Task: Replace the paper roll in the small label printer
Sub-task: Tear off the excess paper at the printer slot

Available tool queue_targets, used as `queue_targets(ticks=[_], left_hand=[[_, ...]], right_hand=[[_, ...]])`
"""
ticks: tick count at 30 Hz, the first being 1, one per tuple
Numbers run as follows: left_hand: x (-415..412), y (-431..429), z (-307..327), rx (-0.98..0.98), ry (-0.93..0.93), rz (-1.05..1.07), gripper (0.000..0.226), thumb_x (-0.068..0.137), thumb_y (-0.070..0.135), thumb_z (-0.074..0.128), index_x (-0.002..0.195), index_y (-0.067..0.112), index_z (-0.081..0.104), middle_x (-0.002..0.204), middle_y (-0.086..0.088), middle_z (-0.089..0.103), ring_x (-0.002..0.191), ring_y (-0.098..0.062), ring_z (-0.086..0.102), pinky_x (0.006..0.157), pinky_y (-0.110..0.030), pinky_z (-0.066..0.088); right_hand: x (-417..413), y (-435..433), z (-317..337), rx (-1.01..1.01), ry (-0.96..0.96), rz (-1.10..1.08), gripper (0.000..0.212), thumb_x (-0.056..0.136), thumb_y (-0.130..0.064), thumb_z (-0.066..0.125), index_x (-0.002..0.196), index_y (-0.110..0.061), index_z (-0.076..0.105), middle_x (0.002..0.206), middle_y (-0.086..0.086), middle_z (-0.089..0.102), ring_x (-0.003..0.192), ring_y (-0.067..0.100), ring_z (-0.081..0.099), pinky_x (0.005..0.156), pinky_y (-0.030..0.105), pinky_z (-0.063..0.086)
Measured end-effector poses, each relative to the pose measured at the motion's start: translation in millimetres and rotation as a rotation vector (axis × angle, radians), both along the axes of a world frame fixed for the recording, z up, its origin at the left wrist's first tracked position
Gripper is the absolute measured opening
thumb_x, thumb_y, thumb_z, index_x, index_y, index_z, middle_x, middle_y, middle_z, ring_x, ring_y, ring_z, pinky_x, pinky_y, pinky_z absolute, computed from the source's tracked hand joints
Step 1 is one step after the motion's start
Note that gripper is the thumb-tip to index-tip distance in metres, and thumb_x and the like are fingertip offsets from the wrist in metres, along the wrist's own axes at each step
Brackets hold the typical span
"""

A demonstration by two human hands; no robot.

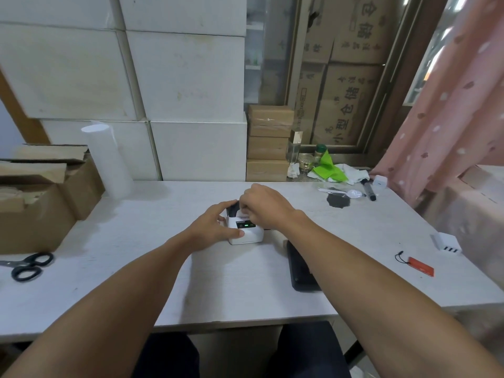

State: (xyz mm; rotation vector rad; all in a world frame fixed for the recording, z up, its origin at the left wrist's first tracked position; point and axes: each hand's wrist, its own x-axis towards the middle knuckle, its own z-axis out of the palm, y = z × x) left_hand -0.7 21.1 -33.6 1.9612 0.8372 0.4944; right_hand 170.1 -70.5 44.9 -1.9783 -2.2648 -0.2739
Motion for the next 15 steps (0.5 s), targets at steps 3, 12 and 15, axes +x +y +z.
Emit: queue_targets(ticks=[3,12,15], left_hand=[[0,-2,-1,-0.011,-0.004,0.0,0.09,0.074,0.04,0.088,0.151,0.043,0.042,0.14,0.016,0.047,0.12,-0.009,0.054,0.096,-0.025,0.043],[1,-3,-1,-0.028,-0.014,-0.001,0.089,0.077,0.035,0.088,0.151,0.042,0.04,0.144,0.011,0.045,0.119,-0.007,0.055,0.082,-0.011,0.043],[0,-2,-5,-0.033,-0.019,-0.012,0.088,0.079,0.037,0.087,0.152,0.043,0.038,0.147,0.011,0.04,0.128,-0.015,0.05,0.088,-0.011,0.039]], right_hand=[[2,-2,6,0.026,0.019,0.014,0.018,0.093,-0.01,0.056,0.096,-0.014,0.074,0.097,0.002,0.07,0.1,0.025,0.056,0.071,0.036,0.044],[5,-2,20,0.061,0.025,0.002,0.02,0.096,-0.019,0.057,0.1,-0.015,0.076,0.098,0.002,0.074,0.102,0.025,0.059,0.075,0.039,0.049],[2,-3,22,0.064,-0.035,0.01,0.025,0.09,-0.024,0.053,0.1,-0.018,0.076,0.093,0.002,0.074,0.098,0.028,0.061,0.077,0.04,0.05]])
